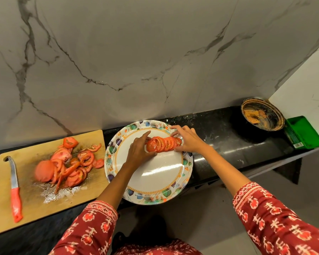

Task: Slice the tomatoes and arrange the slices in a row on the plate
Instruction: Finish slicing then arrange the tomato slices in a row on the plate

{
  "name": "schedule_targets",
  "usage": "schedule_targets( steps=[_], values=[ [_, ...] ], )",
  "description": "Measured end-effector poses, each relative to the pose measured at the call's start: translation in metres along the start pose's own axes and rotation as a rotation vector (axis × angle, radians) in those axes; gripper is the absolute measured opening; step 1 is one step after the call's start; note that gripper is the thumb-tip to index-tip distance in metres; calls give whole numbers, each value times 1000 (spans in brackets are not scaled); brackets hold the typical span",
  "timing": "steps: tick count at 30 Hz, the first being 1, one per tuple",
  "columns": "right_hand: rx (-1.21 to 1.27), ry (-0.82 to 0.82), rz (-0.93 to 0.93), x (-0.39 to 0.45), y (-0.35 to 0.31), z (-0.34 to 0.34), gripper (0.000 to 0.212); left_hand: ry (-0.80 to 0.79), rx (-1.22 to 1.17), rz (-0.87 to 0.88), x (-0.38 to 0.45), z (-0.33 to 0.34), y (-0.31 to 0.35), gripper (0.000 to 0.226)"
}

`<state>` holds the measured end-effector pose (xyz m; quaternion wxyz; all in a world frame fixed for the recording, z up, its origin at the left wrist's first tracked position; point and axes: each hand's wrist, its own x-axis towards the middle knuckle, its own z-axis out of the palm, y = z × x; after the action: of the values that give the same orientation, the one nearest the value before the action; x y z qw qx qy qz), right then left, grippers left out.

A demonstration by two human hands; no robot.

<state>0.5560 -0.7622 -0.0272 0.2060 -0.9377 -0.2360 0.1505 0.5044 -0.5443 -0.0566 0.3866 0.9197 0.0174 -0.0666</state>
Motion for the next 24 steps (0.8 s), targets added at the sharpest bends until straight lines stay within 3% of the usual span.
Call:
schedule_targets(
  steps=[9, 14, 24],
  values=[
    [-27, 40, 28, -5, 3, 1, 80, 2, -17, 1, -1, 0, 0, 85],
    [-49, 77, 34, -9, 11, 1, 66, 5, -5, 10, -1, 0, 0, 84],
    [-40, 143, 91, -14, 6, 9, 64, 24, -9, 20, -3, 1, 0, 83]
  ],
)
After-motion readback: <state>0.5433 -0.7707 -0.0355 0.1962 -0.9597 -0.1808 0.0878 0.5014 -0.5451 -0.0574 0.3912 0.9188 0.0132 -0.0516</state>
